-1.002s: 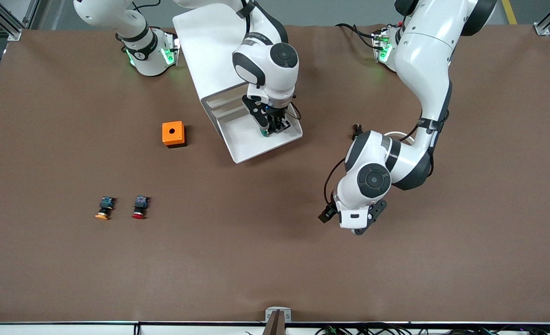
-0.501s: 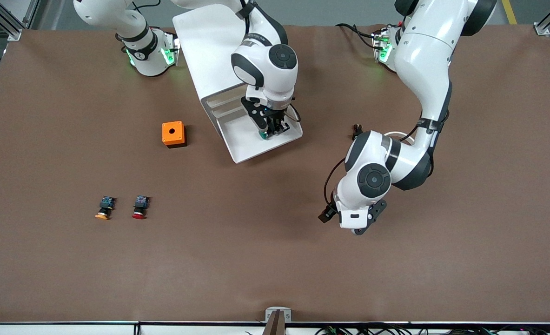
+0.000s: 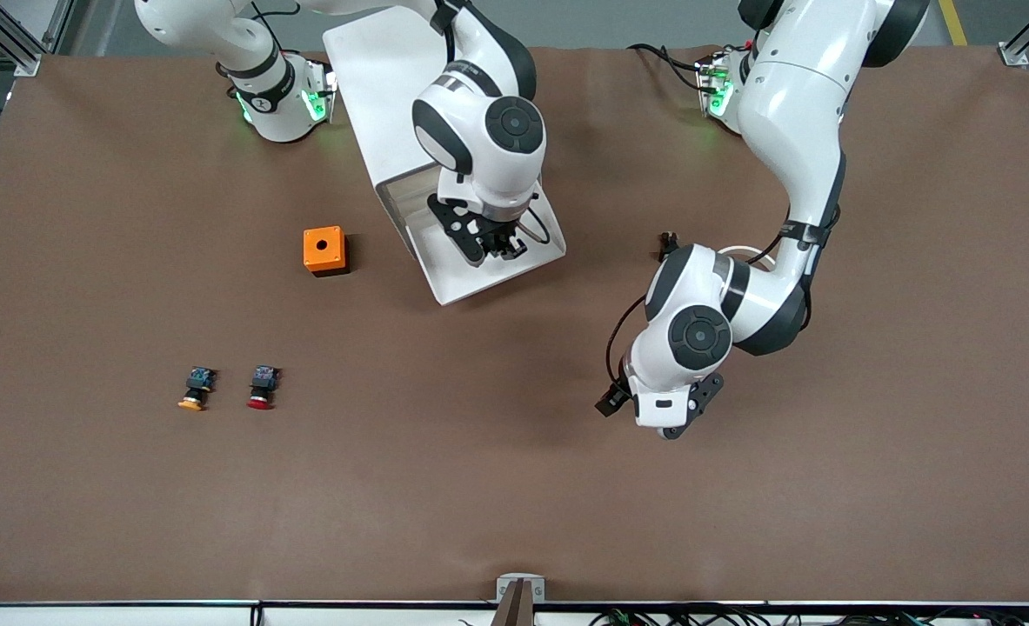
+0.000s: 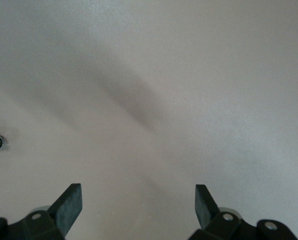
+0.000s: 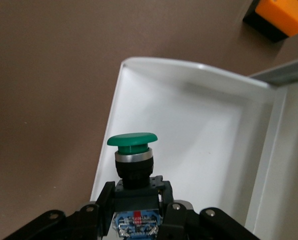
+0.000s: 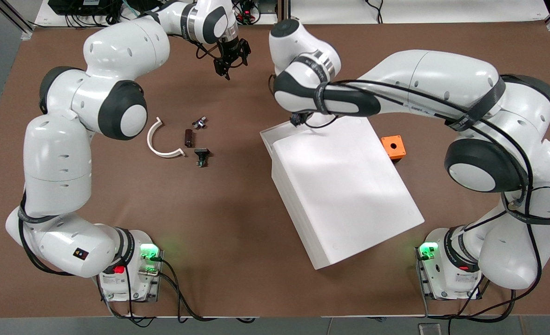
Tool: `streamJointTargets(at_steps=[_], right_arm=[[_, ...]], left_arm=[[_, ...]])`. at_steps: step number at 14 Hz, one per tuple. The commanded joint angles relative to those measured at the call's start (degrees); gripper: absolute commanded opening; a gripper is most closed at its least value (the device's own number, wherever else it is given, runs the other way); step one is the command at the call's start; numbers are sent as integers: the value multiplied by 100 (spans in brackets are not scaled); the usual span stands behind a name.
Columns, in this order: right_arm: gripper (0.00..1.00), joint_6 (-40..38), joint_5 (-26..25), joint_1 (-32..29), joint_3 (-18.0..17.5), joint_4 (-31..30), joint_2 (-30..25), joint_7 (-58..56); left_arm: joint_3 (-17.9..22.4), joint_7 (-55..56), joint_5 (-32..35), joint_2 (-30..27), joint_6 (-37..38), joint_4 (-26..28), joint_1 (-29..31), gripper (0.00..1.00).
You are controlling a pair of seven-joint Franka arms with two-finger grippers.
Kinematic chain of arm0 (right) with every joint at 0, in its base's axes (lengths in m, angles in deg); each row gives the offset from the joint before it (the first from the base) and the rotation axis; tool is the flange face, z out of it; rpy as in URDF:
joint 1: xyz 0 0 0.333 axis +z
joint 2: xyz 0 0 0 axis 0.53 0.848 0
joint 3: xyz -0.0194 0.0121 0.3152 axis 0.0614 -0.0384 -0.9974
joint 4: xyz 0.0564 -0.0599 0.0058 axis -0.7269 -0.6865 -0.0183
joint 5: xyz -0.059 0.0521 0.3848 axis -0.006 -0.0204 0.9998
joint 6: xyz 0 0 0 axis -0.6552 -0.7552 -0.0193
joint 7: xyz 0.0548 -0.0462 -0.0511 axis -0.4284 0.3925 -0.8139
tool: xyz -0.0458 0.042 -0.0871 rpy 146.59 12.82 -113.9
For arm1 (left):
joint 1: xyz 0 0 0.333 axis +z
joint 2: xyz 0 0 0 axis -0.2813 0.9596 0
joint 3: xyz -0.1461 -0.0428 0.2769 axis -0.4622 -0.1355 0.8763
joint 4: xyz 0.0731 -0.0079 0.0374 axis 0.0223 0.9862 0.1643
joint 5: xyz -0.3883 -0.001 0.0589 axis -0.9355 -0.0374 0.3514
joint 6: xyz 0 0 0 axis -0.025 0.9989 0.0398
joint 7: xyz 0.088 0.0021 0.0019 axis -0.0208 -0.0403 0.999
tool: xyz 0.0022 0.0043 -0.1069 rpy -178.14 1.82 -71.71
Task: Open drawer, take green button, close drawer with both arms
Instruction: 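Carry the green button out while the left gripper pushes the drawer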
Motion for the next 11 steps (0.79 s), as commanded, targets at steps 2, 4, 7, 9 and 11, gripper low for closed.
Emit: streamJointTargets(at_steps=[2,4,7,9,11], right_arm=[[0,-446,92,-284,-27,58,-349,-721],[0,-526,83,-451,-19,49,-525,-1082],[0,-570,4,-671,-10,14,-745,-1749],[0,-622,4,-908,-10,-3,-911,-2197],[0,-728,13,-1268,-18,5,-1009,-2777]], left_arm=[[-9,112,154,-72,-64,82,-38,99],[-18,112,154,-72,-64,82,-100,99],[-27,121,145,-63,-64,82,-205,99],[-27,121,145,-54,-64,82,-293,99],[-27,121,145,-46,-64,82,-477,99]])
